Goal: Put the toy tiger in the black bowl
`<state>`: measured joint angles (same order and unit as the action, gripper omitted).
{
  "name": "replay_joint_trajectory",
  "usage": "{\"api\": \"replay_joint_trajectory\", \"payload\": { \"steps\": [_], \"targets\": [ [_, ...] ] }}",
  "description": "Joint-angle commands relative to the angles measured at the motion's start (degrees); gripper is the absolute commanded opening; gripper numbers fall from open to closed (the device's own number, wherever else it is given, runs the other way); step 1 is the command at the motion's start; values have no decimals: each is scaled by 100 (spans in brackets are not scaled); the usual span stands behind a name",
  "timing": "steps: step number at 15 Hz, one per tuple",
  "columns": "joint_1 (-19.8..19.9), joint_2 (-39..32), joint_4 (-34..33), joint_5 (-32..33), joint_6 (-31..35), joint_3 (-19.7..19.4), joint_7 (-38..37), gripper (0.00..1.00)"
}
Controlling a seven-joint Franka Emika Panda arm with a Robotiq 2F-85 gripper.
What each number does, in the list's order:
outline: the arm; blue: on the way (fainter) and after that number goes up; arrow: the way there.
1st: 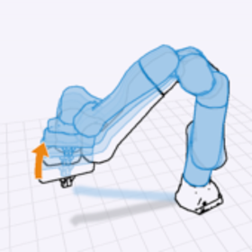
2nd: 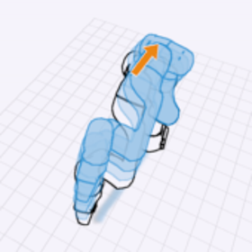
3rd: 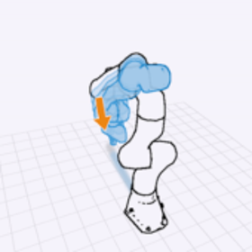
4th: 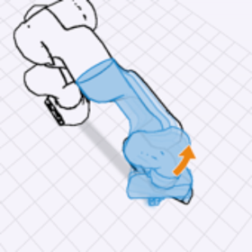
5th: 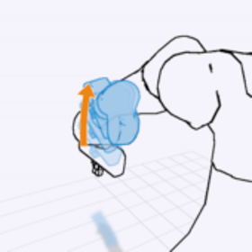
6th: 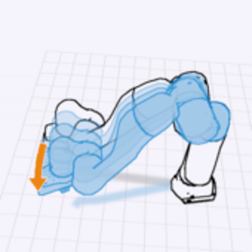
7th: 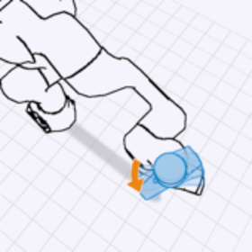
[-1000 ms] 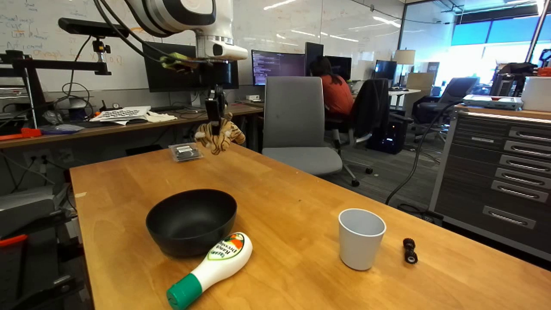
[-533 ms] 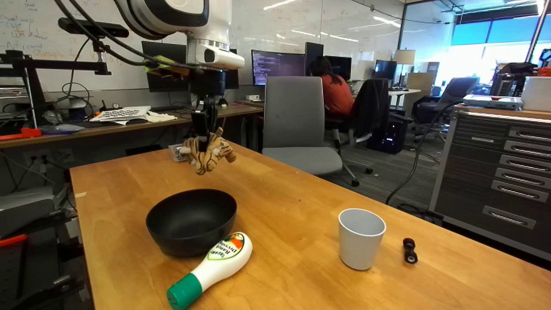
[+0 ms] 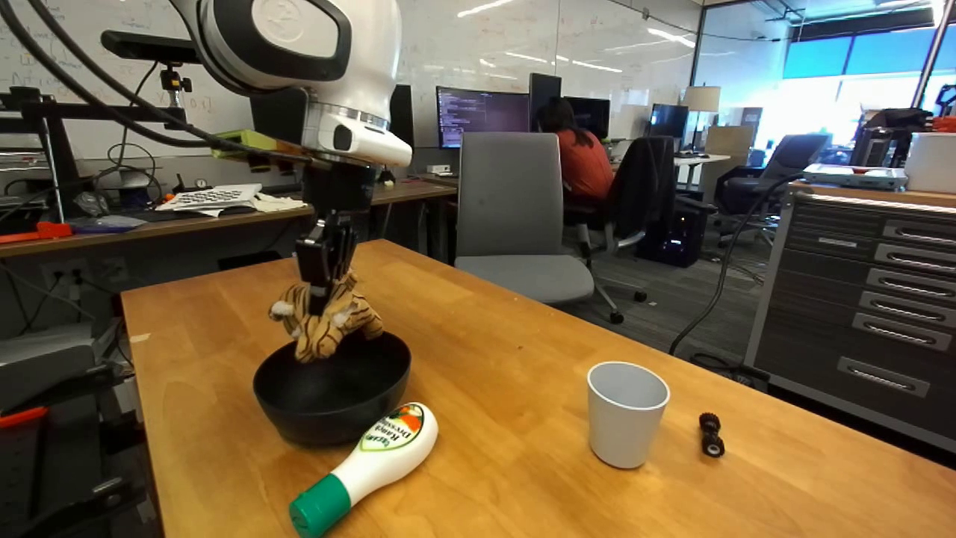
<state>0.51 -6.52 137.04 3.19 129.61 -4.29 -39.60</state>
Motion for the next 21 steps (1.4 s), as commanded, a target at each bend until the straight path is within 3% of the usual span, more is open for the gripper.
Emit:
{"api": "replay_joint_trajectory", "payload": {
  "steps": [1,8,11,13,21],
  "targets": [
    [129,-63,130,-53,134,-77,298,3],
    [151,-579,199,51,1191,-245,223,5],
    [80,-728,232,88,1627,-322,190,12],
    [38,-783,253,82,1789,-351,198,38],
    [-23,-661,390,-41,2029,-298,383,97]
  ]
}}
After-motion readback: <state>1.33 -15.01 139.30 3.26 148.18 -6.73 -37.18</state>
